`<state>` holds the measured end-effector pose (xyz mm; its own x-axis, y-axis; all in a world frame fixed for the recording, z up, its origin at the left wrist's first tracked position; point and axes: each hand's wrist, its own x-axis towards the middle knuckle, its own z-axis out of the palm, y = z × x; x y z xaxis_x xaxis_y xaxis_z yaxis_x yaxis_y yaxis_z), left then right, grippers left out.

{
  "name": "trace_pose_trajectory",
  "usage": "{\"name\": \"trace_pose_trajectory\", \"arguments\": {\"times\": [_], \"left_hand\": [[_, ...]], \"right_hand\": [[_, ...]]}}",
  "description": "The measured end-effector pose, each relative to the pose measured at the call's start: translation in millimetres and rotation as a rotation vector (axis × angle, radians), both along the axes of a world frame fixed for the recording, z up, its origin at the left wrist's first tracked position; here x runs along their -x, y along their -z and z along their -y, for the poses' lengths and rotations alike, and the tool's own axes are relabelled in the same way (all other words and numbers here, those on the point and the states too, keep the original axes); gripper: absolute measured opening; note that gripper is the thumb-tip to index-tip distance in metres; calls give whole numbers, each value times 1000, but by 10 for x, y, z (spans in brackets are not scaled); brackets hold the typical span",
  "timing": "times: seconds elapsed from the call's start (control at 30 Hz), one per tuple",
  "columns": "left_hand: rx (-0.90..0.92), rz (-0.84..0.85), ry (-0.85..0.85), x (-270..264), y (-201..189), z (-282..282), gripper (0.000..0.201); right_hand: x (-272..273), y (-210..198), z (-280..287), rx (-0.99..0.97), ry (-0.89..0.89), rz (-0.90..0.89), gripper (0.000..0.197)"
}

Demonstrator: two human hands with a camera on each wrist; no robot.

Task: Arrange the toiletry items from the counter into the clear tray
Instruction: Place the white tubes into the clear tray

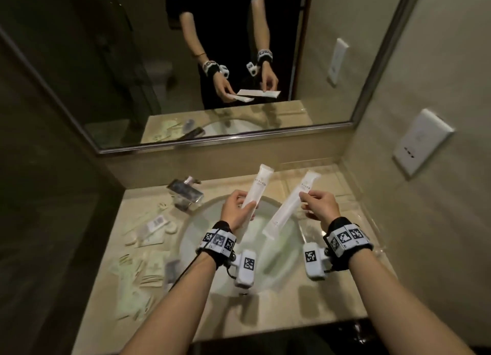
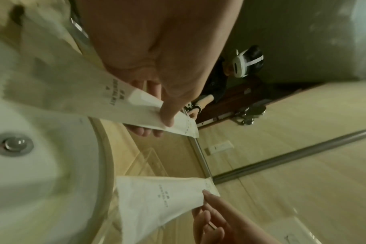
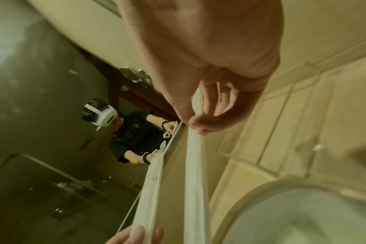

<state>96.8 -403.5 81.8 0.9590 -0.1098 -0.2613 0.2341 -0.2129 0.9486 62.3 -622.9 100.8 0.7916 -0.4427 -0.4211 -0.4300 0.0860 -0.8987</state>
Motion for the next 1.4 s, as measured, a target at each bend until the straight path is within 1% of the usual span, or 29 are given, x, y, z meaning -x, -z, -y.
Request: {"name": "trace_pose_trajectory", "arguments": {"times": [0.1, 0.2, 0.27, 0.33, 0.43, 0.63, 0.73, 0.8, 0.87, 0.93, 1.0, 1.03, 1.1, 1.2, 1.27, 1.33, 1.4], "left_hand": [[-30, -36, 31, 77, 151, 533, 25], [-80, -99, 71, 176, 300, 908, 31], [-118, -128, 107, 232, 384, 1078, 30], [-152, -140, 136, 279, 466, 1200, 25], [-202, -156, 155, 310, 568, 1313, 23], [-231, -199, 194, 308, 680, 1408, 23], [-255, -213, 221, 276, 722, 1421, 24], [-260, -223, 229, 252, 768, 1449, 25], [-262, -224, 237, 224, 802, 1482, 24], [-257, -222, 246, 200, 829, 1515, 25], [-246, -220, 257, 185, 850, 1546, 26], [-243, -222, 261, 178, 849, 1561, 26], [-250, -222, 267, 161, 856, 1591, 28], [-257, -212, 287, 155, 881, 1631, 29], [-272, -207, 297, 160, 902, 1656, 30], [-278, -209, 308, 156, 920, 1682, 30], [-282, -205, 318, 149, 928, 1706, 30]], "right_hand": [[160, 276, 538, -32, 61, -79, 21], [302, 615, 936, -28, 104, -221, 21], [386, 833, 1120, -30, 127, -300, 21], [457, 998, 1240, -23, 154, -357, 17], [504, 1169, 1333, 6, 173, -412, 21], [554, 1349, 1445, 112, 174, -508, 16], [582, 1333, 1481, 261, 88, -562, 27], [602, 1299, 1499, 319, 6, -594, 29], [628, 1281, 1515, 399, -67, -616, 35], [631, 1274, 1535, 497, -101, -574, 32], [619, 1294, 1538, 563, -144, -441, 21], [605, 1319, 1544, 597, -201, -368, 18], [567, 1337, 1545, 701, -357, -270, 22], [522, 1384, 1576, 763, -524, -232, 24], [540, 1411, 1595, 761, -594, -245, 18], [580, 1445, 1631, 748, -603, -256, 12], [617, 1455, 1668, 753, -583, -236, 10]]}}
